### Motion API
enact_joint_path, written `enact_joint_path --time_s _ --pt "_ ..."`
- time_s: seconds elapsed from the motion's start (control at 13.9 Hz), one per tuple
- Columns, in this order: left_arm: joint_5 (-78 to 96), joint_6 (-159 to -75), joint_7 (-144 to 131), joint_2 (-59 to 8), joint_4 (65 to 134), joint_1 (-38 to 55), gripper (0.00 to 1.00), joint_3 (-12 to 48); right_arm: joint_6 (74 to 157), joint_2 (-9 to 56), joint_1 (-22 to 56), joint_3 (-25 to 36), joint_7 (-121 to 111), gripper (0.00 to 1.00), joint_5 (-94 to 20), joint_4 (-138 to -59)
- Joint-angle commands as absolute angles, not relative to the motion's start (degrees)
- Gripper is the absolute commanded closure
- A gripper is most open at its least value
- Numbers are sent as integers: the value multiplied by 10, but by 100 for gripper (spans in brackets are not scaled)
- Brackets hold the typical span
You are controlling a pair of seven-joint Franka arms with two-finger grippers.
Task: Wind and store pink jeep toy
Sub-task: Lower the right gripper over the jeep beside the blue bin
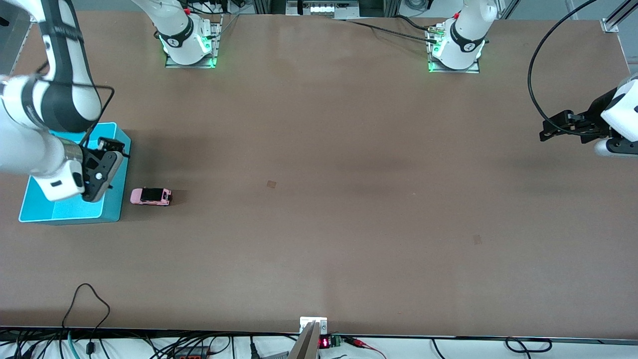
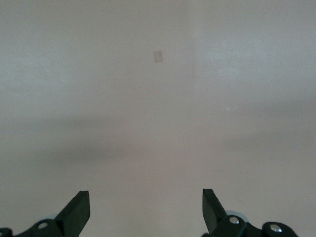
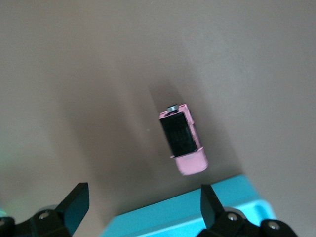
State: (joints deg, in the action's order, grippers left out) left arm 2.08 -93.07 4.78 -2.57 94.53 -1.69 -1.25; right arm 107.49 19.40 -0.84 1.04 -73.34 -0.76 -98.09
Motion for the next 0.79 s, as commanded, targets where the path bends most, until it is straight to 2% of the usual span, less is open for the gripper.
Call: enact_joint_path --time_s 0.0,0.22,0.43,0.72 --pt "-2 -929 48 -14 947 -10 0 0 1134 217 -25 5 -857 0 -8 -1005" --pt "-11 -927 47 -14 933 -11 0 32 1187 236 -27 5 -901 0 -11 -1038" --pt "-11 -926 47 -14 933 -11 0 35 1279 236 -28 5 -913 0 -11 -1103" --pt "-11 -924 47 -14 932 -11 0 35 1358 247 -29 4 -918 0 -11 -1145"
